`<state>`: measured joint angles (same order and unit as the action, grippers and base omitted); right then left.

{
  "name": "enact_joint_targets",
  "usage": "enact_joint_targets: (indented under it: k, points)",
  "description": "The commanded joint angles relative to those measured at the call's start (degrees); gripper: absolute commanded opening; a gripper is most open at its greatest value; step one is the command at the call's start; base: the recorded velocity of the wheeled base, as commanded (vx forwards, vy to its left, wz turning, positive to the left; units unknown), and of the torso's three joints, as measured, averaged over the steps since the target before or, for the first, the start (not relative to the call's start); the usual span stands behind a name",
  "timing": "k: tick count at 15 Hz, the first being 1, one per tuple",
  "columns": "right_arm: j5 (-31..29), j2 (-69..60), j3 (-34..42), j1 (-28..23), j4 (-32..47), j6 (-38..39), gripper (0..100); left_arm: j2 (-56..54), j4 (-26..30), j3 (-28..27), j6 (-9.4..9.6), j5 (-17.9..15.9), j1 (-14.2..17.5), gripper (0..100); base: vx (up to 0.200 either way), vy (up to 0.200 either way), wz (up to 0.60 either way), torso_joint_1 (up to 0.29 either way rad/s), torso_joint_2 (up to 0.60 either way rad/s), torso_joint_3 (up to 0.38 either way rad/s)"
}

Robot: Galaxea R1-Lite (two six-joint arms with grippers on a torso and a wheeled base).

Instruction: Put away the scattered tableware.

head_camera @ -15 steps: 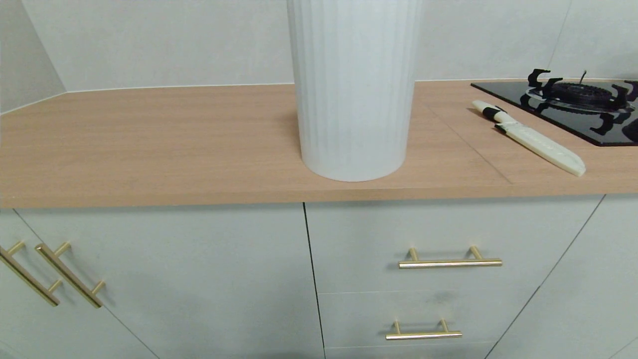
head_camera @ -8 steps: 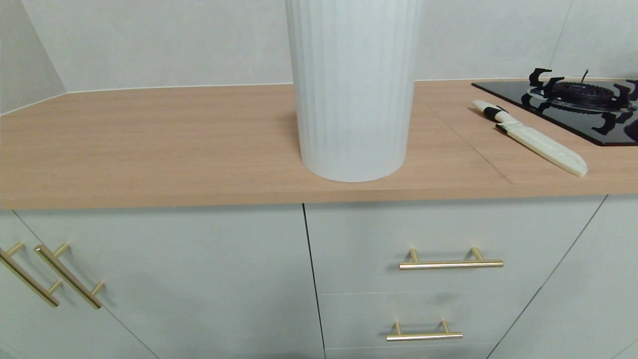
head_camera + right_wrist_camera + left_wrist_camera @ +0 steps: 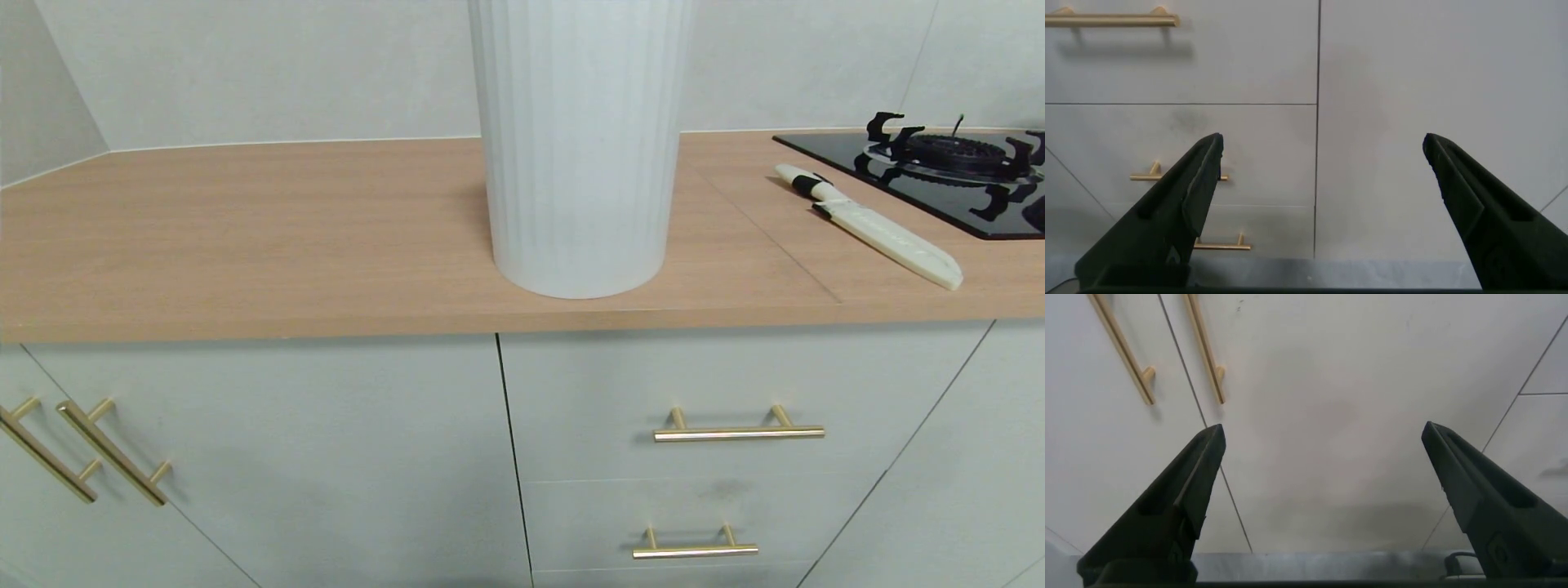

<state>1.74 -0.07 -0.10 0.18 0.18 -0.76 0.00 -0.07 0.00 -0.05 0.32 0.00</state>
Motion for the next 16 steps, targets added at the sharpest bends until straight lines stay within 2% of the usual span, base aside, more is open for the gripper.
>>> enact_joint_targets:
  k: [1,4,8,16]
  points:
    - [0.0,0.1,0.0,0.1,0.0,0.0,100,0.0,0.0,0.0,-0.04,0.0,0.0,100,0.0,0.0,0.0,0.0,0.0,0.0]
    - [0.0,0.1,0.0,0.0,0.0,0.1,100,0.0,0.0,0.0,-0.04,0.0,0.0,100,0.0,0.0,0.0,0.0,0.0,0.0]
    - [0.0,0.1,0.0,0.0,0.0,0.1,100,0.0,0.0,0.0,-0.04,0.0,0.0,100,0.0,0.0,0.0,0.069,-0.24,-0.244]
    - [0.0,0.1,0.0,0.0,0.0,0.1,100,0.0,0.0,0.0,-0.04,0.0,0.0,100,0.0,0.0,0.0,0.176,-0.49,-0.29]
